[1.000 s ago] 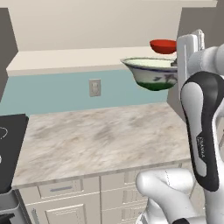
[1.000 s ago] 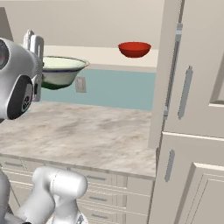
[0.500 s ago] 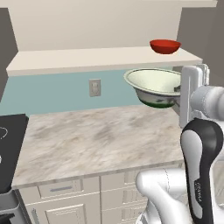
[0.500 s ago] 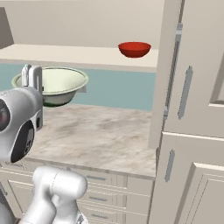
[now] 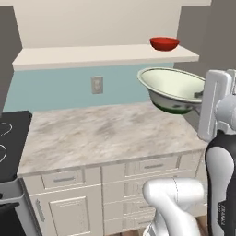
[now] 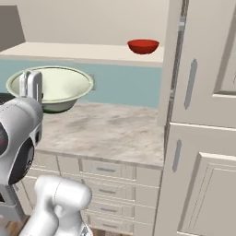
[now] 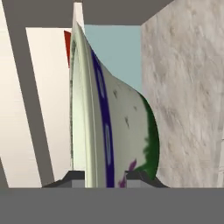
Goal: Take the smaller bowl and place it next to the appetizer plate on the dining counter , and place the larger bowl next to the plate with cooked food.
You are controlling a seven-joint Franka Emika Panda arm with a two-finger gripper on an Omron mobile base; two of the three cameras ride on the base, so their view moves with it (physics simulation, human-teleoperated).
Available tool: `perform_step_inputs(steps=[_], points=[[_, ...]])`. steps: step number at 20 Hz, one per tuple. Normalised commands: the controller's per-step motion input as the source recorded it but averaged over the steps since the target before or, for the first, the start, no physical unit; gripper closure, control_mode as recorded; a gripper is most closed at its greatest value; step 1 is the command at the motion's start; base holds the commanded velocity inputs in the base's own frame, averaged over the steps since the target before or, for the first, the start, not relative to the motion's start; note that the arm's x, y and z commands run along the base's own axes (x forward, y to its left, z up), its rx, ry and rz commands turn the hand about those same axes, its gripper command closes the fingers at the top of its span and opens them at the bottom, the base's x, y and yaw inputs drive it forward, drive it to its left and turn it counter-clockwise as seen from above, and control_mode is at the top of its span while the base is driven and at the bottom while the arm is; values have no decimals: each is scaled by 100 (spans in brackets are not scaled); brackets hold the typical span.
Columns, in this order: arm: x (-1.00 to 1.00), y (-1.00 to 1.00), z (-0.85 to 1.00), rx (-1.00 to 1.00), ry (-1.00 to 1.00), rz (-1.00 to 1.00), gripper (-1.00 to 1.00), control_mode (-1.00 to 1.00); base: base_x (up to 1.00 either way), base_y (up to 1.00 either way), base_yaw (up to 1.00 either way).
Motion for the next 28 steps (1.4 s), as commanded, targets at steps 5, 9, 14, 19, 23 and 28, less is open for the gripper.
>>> perform_step_inputs(steps=[5, 9, 14, 19, 23, 28], points=[[0, 0, 0, 0, 0, 0, 100, 100, -100, -27, 0], [0, 0, 0, 0, 0, 0, 100, 100, -71, -44, -38], [0, 0, 0, 0, 0, 0, 100, 100, 0, -3, -99], [0, 0, 0, 0, 0, 0, 100, 100, 0, 0, -100], [0, 0, 0, 0, 0, 0, 100, 100, 0, 0, -100], [0, 0, 0, 0, 0, 0, 100, 100, 0, 0, -100]])
